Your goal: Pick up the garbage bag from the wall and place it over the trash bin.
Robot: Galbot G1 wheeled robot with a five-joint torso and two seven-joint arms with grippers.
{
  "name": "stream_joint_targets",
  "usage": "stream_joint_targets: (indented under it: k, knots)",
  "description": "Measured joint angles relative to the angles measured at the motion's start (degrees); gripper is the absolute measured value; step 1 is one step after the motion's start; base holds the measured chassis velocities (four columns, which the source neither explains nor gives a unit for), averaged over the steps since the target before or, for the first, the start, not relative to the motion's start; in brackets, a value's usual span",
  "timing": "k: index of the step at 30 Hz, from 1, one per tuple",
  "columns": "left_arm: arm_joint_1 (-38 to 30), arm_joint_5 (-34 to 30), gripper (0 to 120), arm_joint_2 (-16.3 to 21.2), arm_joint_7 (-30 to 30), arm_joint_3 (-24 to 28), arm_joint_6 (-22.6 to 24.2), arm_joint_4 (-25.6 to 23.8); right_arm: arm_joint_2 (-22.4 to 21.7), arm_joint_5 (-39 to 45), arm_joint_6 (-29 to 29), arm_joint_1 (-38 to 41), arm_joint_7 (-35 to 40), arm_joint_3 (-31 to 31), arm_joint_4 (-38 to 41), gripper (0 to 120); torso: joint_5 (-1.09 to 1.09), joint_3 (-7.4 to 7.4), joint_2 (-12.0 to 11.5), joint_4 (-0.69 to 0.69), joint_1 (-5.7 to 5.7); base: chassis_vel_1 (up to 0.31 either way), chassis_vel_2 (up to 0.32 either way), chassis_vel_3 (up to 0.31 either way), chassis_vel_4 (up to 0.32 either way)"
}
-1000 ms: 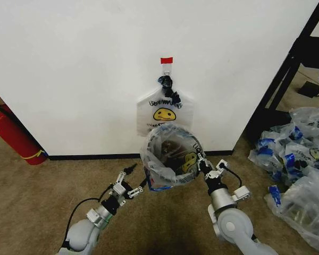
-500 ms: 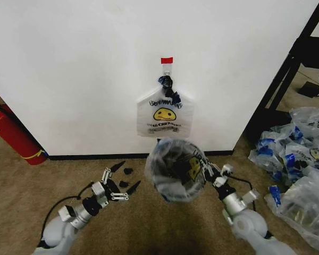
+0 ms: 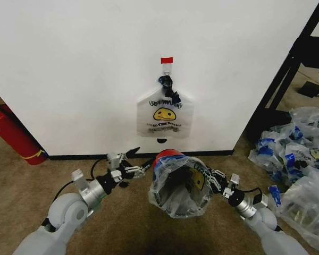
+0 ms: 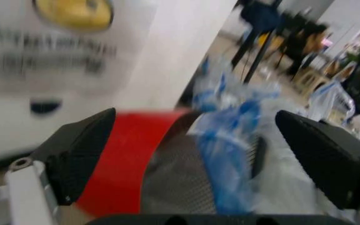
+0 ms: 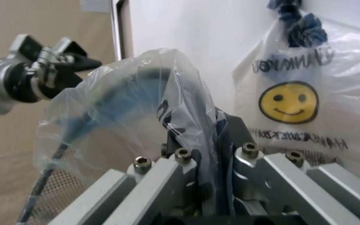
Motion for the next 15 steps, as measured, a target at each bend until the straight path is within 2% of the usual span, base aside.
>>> stream_joint_targets:
  k: [6,15]
  knots:
    - [-1.9,-4.1,94,1.3,-4.6,0.3,8.2,-1.3,-0.3,-1.0,0.1,-0.7,-0.3,1.4,1.4,2,0.0,0.0,0.0,0.0,0.0,0.0,0.0,0.0,0.0]
    - [-4.5,-6.3,89,0.8,-6.3,2.2,10.1,-1.2,-0.3,-1.4,0.1,-1.1,0.1,1.2,2.8,2,0.0,0.0,0.0,0.0,0.0,0.0,0.0,0.0,0.0]
